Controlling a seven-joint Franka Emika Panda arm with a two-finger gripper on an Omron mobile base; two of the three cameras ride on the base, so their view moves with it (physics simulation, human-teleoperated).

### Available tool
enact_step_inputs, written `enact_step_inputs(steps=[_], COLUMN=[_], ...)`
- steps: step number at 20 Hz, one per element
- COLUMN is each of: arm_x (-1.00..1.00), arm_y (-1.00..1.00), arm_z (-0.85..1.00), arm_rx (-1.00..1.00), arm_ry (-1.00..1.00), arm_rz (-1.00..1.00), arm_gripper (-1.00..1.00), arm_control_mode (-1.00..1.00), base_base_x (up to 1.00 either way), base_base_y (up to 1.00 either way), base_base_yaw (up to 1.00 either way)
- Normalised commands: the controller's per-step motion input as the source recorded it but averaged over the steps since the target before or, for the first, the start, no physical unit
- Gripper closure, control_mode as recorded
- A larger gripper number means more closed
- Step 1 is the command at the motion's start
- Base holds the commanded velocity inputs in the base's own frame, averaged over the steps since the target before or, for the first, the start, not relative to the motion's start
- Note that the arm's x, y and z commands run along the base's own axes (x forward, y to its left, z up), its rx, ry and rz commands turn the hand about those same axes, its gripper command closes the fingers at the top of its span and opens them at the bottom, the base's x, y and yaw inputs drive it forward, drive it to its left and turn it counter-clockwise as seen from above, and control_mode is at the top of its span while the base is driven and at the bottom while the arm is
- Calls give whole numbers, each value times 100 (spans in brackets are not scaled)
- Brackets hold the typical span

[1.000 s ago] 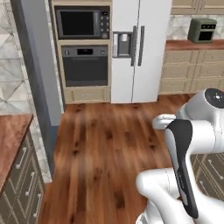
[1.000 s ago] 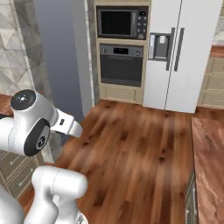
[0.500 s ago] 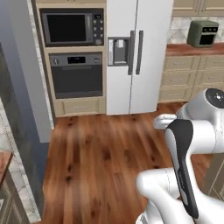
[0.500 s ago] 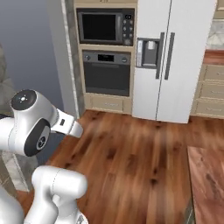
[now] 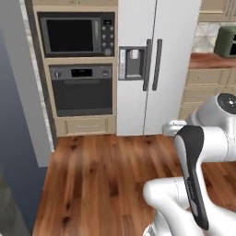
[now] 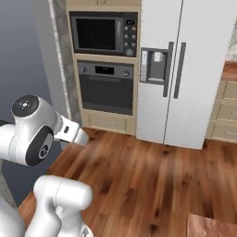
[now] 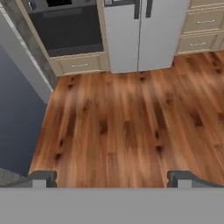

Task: Place one of the steaks on the plate and the other in the bowl. Then place the bowl in the fridge.

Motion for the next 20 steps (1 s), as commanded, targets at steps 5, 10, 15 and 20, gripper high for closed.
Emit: enact_step_inputs(steps=[5, 10, 15, 20], arm_x=[0, 0, 0, 0], arm_y=[0, 0, 0, 0], arm_z=[0, 0, 0, 0], arm_rx=[0, 0, 0, 0], arm_ry=[0, 0, 0, 0], arm_rz=[0, 0, 0, 0], arm_gripper=[-100, -100, -100, -100], arm_control_mode=[100, 100, 100, 100], base_base_x=[100, 100, 100, 100], base_base_y=[-42, -54, -72, -95], base_base_yaw=[23, 2, 9, 17])
